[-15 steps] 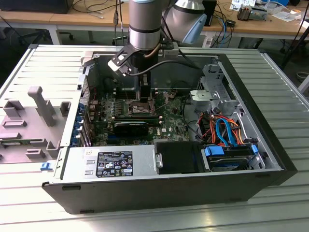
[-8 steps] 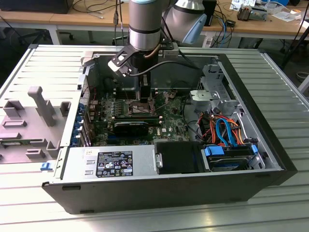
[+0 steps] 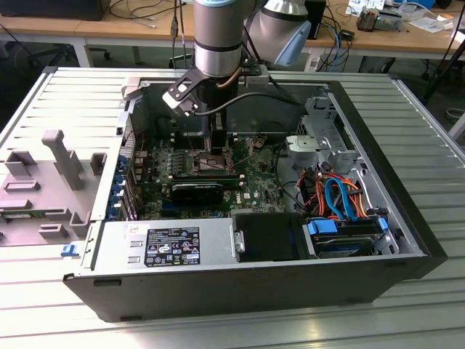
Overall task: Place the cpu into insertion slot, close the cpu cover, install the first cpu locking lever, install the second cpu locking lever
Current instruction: 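Place the cpu into insertion slot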
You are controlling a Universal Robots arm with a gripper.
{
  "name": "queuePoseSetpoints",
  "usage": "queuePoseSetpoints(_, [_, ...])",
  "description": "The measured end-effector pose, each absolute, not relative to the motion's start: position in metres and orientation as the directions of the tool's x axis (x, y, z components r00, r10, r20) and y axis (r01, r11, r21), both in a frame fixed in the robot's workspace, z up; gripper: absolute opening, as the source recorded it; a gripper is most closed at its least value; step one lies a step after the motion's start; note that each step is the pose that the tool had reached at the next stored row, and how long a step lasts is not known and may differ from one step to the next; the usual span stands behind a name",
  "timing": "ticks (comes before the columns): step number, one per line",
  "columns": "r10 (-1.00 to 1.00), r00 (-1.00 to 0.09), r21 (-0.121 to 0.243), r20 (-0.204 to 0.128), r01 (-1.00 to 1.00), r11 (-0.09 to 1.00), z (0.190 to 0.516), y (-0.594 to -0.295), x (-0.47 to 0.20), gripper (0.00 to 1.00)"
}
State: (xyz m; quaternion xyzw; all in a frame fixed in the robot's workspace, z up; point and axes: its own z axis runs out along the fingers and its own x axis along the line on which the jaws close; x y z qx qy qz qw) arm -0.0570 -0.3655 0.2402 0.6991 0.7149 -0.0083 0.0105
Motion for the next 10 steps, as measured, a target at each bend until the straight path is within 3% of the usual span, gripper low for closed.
queuePoseSetpoints(10, [0.999, -0.022, 0.003, -0.027, 1.000, 0.022, 0.2383, -0.3655, -0.0570, 0.54])
